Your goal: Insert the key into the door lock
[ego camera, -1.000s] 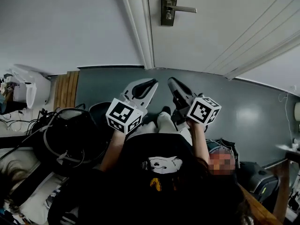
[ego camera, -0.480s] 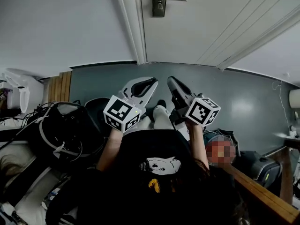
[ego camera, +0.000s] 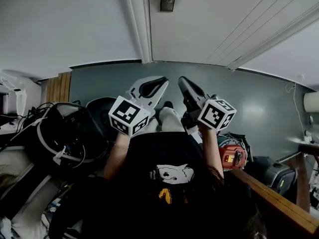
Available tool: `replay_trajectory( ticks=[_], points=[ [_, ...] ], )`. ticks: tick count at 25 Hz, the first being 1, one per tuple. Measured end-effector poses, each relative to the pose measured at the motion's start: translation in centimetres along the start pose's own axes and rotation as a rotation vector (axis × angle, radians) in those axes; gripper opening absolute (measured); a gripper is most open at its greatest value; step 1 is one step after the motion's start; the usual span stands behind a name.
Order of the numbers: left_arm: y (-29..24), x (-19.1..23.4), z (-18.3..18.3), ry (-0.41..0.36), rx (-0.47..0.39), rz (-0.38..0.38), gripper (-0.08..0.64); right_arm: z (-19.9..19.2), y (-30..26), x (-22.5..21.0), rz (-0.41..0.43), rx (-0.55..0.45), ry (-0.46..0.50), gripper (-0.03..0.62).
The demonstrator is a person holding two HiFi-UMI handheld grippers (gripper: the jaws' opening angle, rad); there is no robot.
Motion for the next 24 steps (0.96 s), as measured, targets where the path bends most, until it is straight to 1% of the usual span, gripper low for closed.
replay_trajectory(
  ticks=[5, 11, 19, 24],
  points=[
    [-0.1, -0.4, -0.3, -0.006, 0.007, -0.011, 0.028, 0.0, 0.3, -0.3, -0.009, 0.004, 0.011, 0.008],
    [-0.4, -0.3, -0.1, -0.011, 0.011, -0.005, 0.028, 1.0, 0.2, -0.3, 0.004, -0.003, 0.017, 0.006],
    [-0.4, -0.4, -0.2, -0.022, 0.018, -0.009, 0.028, 2.0, 0.3, -0.5, 0.0, -0.003, 0.041, 0.005],
    [-0.1, -0.1, -0.2, -0.012, 0.003, -0.012, 0.028, 2.4, 0.0, -0.9, -0.013, 0.006, 0.046, 0.005]
  ],
)
Point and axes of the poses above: the fingertips, and each gripper's own axes: y backward along the fingers, x to its left, z out of its top, the point moved 4 cm from there along y, backward along the fingers, and after that the axes turned 6 degrees about -y, right-handed, at the moved point
